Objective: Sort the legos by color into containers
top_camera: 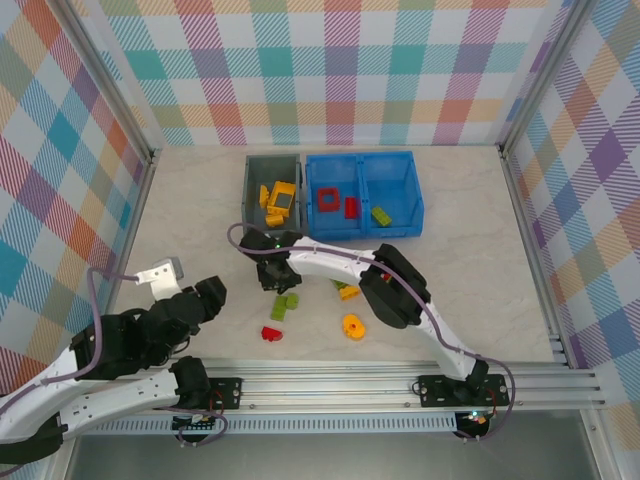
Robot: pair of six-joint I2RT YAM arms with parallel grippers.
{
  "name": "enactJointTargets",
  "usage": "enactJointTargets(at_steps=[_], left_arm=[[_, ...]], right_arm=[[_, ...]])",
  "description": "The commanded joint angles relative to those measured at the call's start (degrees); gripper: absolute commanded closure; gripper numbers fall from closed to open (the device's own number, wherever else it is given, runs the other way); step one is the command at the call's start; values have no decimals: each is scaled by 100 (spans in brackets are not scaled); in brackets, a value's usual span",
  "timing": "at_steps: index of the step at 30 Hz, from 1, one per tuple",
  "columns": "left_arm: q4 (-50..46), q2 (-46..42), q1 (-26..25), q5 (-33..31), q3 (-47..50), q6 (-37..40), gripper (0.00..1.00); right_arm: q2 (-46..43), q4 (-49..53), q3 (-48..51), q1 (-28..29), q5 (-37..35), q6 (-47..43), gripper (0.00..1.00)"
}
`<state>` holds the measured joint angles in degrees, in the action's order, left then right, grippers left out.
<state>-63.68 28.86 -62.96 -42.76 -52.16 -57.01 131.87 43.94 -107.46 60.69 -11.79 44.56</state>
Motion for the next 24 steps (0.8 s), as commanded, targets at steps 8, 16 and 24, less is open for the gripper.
enactJointTargets(at_steps=[8, 16, 24], left_arm=[[1798, 2180, -59, 1054, -892, 1708, 32], [3338, 4034, -67, 2158, -1771, 2237, 33], [3659, 5192, -68, 2409, -2482, 2537, 34]], right_arm=[[-3512, -308, 2451, -1188, -672, -403, 75], [-3872, -524, 2792, -3371, -127, -1181, 74], [-1764, 590, 764, -3806, -1056, -1360, 76]])
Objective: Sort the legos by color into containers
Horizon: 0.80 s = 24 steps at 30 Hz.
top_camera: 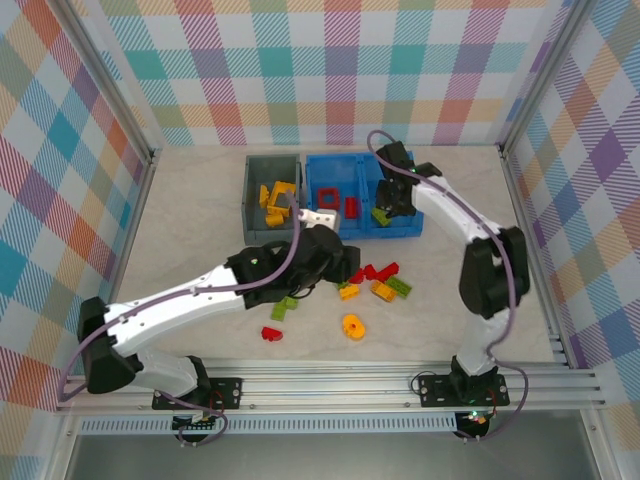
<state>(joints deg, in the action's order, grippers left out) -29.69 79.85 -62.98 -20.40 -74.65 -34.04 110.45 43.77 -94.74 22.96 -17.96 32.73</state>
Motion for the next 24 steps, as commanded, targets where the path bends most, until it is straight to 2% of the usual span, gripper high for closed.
enactJointTargets(at_steps=[1, 4, 8, 12, 14, 19, 24], left_arm=[[307, 152, -70, 195, -246, 240, 34], [426, 258, -72, 267, -245, 216, 34], [424, 347, -67, 357, -226, 140, 34], [369, 373, -71, 337, -159, 31, 34], [299, 375, -69, 288, -125, -51, 34], [69, 314, -65, 157, 21, -216, 35], [-734, -2, -65, -217, 268, -688, 35]], right_arm=[[573, 726, -697, -32, -566, -177, 75], [1046, 1054, -1092, -89, -787, -54, 75], [1275, 1031, -1089, -153, -767, 15, 73], [1387, 993, -1111, -150, -638, -31, 66], [1379, 984, -1088, -152, -592, -32, 58], [1020, 881, -966, -126, -501, -67, 44], [316, 768, -1013, 25, -353, -254, 43]])
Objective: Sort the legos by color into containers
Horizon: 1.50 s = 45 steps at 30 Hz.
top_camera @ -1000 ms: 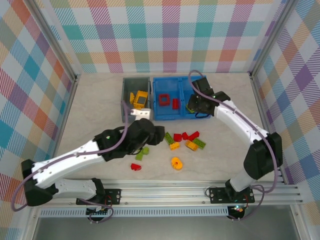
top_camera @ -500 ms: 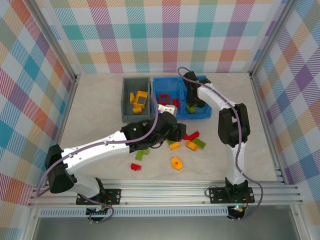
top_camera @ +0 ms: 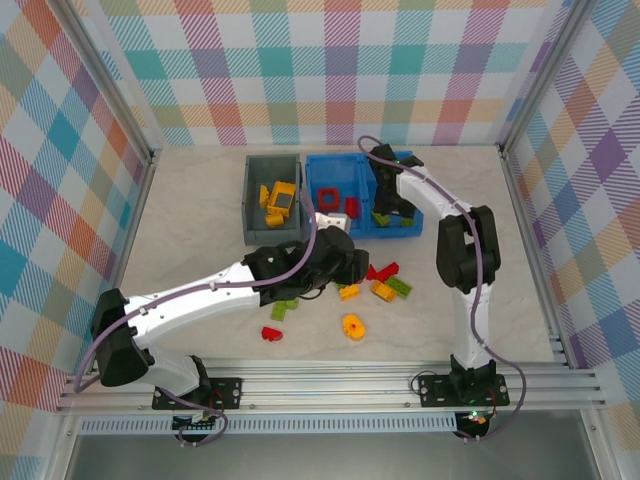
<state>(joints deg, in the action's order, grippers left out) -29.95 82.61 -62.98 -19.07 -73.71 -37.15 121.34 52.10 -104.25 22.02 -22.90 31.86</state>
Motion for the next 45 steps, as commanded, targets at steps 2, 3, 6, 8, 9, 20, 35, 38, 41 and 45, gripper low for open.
enactJointTargets(at_steps=[2, 3, 6, 8, 9, 20, 35, 38, 41, 45], left_arm=[[-1446, -539, -65, -612, 354, -921, 35], [-1780, -693, -67, -718, 463, -1214, 35], [-2646, -1371, -65, -803, 1114, -2315, 34], [-2873, -1981, -73, -618, 1791, -3155, 34], [-2878, -2230, -65, -501, 2095, -3464, 35], [-1791, -2827, -57, 224, 3767, -6124, 31], [-464, -1759, 194, 947, 4269, -7197, 34], [-335, -1622, 372, 919, 4269, -7056, 36], [-395, -1559, 475, 848, 4255, -6948, 39], [-357, -1561, 522, 810, 4406, -6973, 52]], right_arm=[[-1286, -346, 150, 333, 262, -375, 42], [-1566, -511, 317, 460, 283, -487, 41], [-2661, -1481, 1403, 940, 860, -920, 39], [-3505, -2530, 2503, 1320, 1697, -1264, 39], [-3868, -2939, 2983, 1508, 2071, -1401, 39], [-5489, -3676, 5194, 3777, 3188, -1530, 35], [-6182, -3767, 5836, 4188, 3136, -1305, 34], [-6192, -3700, 5803, 4188, 3135, -1279, 34], [-6184, -3706, 5817, 4200, 3133, -1230, 34], [-6132, -3751, 5860, 4197, 3107, -1165, 34]])
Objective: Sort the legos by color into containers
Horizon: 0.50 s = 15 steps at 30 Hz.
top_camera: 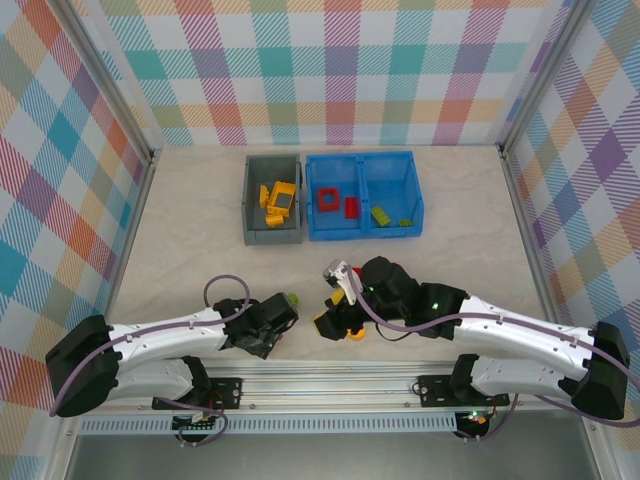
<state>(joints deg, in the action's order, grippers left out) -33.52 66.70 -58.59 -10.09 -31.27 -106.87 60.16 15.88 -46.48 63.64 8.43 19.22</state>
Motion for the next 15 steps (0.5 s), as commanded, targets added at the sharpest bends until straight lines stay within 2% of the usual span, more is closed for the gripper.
enactJointTargets(at_steps=[1, 7, 10, 12, 15], left_arm=[[12, 39, 105, -96, 196, 10, 54], [67, 191, 233, -112, 182, 207, 64], [-122, 63, 238, -189, 119, 284, 76], [-616, -217, 227, -428, -115, 476, 84], [-1613, -743, 163, -1183, -991, 1142, 85]], right_arm=[[2, -141, 79, 41, -22, 106, 35], [104, -271, 50, 52, 124, 117, 35], [111, -307, -3, 50, 203, 130, 35], [22, -210, -103, 50, -41, 121, 35], [-377, 99, -379, 38, -1242, 190, 36]])
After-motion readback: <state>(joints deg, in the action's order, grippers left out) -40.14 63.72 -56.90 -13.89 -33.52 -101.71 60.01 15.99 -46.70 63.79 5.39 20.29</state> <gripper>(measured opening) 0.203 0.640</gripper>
